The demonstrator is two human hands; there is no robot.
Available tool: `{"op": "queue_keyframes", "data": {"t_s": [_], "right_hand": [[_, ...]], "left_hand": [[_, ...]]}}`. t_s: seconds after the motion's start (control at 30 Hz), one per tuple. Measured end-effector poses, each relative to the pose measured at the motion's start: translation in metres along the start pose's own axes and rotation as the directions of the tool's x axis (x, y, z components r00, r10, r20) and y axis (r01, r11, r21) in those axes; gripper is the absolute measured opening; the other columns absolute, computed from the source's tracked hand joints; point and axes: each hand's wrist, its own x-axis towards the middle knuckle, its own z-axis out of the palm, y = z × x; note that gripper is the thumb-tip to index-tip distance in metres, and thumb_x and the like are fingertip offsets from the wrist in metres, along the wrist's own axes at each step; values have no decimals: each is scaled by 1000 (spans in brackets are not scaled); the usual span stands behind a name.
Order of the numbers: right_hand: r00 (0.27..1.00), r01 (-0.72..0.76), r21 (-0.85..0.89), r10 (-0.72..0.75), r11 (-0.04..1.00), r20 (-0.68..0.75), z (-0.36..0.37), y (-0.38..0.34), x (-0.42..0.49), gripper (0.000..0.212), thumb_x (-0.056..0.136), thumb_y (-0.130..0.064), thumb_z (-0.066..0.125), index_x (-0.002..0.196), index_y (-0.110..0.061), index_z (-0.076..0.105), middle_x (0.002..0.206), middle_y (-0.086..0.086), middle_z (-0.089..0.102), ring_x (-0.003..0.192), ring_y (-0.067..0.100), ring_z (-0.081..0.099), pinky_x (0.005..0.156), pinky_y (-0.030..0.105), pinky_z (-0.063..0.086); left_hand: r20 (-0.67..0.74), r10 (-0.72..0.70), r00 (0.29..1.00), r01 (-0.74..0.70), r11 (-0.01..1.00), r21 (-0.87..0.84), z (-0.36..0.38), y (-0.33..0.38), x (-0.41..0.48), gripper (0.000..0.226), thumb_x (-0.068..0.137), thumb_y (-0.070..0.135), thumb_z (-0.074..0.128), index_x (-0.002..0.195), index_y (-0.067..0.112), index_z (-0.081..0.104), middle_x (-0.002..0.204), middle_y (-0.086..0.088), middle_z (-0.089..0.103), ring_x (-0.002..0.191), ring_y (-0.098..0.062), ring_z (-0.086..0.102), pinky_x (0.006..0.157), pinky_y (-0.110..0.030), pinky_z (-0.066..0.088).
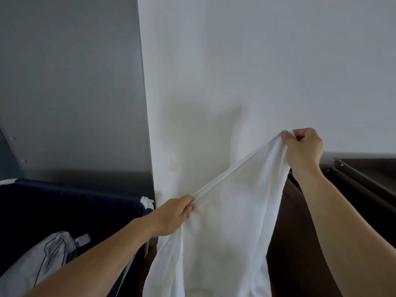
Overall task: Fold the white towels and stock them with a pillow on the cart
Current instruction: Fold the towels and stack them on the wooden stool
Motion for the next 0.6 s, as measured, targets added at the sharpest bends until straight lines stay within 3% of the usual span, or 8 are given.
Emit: {"op": "queue_keyframes", "data": {"t_s": [0.13,0.2,0.27,0.37,0.5,0.6], "right_hand": [[1000,8,39,-8,999,6,3,-3,-4,14,93,-28,64,97,-16,58,82,-12,55,88,19,56,81,34,47],[1000,-4,68,4,998,4,5,-6,-5,14,93,-27,64,97,-15,58,82,-11,55,85,17,56,77,31,44],[1000,0,87,-1,996,7,7,-9,-6,13,94,-26,64,97,-15,58,81,-11,55,80,13,54,73,26,41],[999,33,84,-34,996,14,11,-16,-9,12,94,-26,63,97,-17,57,82,-11,55,73,5,51,64,22,39],[999,37,103,-38,994,3,11,-22,-11,12,93,-27,63,97,-17,57,80,-11,54,70,4,50,59,19,38],[1000,17,149,-15,989,-14,6,-26,-8,14,92,-26,63,100,-16,58,80,-11,54,69,4,50,59,19,38]], "left_hand": [[-73,1,997,-2,1000,-13,9,-6,-7,20,106,33,35,108,20,50,89,5,63,77,-11,61,72,-26,52],[-98,0,995,-1,1000,-4,10,-9,-9,17,106,29,38,111,20,51,86,6,62,72,-8,59,70,-23,51],[-99,6,995,-1,999,51,11,-11,-11,17,105,26,40,113,18,53,86,8,62,71,-5,59,70,-18,49],[-135,18,991,0,991,131,12,-14,-14,22,105,28,40,114,16,57,91,5,65,76,-8,61,75,-24,52],[-230,8,973,31,986,165,14,-19,-17,25,104,31,42,95,16,59,84,8,60,73,-8,57,73,-23,50],[-297,-77,952,92,995,36,14,-31,-22,33,103,34,45,85,12,62,78,4,62,71,-11,60,72,-33,54]]}}
